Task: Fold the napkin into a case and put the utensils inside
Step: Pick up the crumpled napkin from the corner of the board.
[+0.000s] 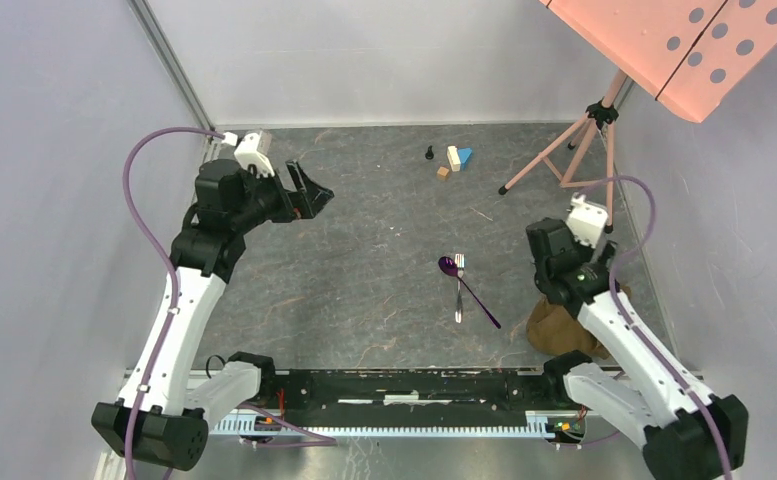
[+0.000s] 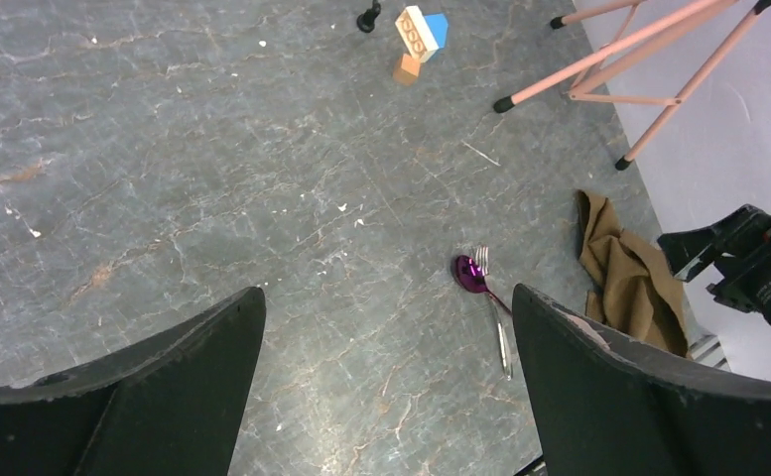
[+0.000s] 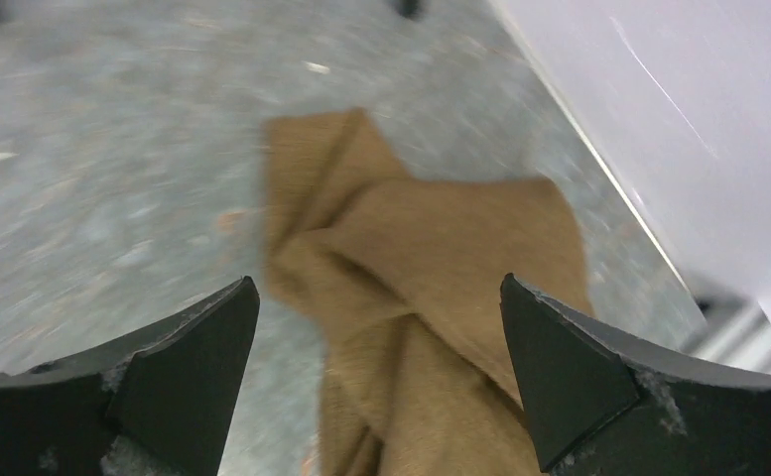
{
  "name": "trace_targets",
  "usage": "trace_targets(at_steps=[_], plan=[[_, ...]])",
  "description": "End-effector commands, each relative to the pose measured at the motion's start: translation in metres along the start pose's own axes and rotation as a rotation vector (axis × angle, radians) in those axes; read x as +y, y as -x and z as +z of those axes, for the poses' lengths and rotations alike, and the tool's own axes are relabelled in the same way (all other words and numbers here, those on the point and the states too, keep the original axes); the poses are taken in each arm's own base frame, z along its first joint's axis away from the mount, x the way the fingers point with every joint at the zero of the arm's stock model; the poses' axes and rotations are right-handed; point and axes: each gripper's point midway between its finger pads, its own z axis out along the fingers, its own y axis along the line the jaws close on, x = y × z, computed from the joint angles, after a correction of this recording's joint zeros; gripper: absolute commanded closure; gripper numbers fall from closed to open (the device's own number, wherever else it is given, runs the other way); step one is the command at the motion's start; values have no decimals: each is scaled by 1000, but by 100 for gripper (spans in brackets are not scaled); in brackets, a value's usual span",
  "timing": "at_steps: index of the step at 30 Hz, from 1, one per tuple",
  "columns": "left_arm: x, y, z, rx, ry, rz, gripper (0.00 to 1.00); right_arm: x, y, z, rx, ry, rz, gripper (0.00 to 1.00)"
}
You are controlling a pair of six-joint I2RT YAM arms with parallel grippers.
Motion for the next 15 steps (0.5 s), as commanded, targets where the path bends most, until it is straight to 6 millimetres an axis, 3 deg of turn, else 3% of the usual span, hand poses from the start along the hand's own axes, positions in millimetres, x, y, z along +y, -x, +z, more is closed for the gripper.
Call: trace_targets(at_steps=[1, 3, 7, 11, 14, 15], plan=[[-5, 8, 0, -63, -42, 65, 0, -56, -44, 22, 137, -295, 157, 2], [-3, 4, -1, -56, -40, 71, 0, -63, -63, 27, 191, -336, 184, 2], [-4, 0, -3, -63, -46, 69, 0, -55, -96, 36, 262, -300, 209, 2], [-5, -1, -3, -62, -55, 64, 0, -45, -114, 44, 271, -239, 243, 3], [-3, -2, -3, -62, -49, 62, 0, -48, -122, 48, 239, -236, 280, 22], [-3, -2, -2, -61, -49, 61, 0, -49, -122, 50, 211, -227, 297, 39]])
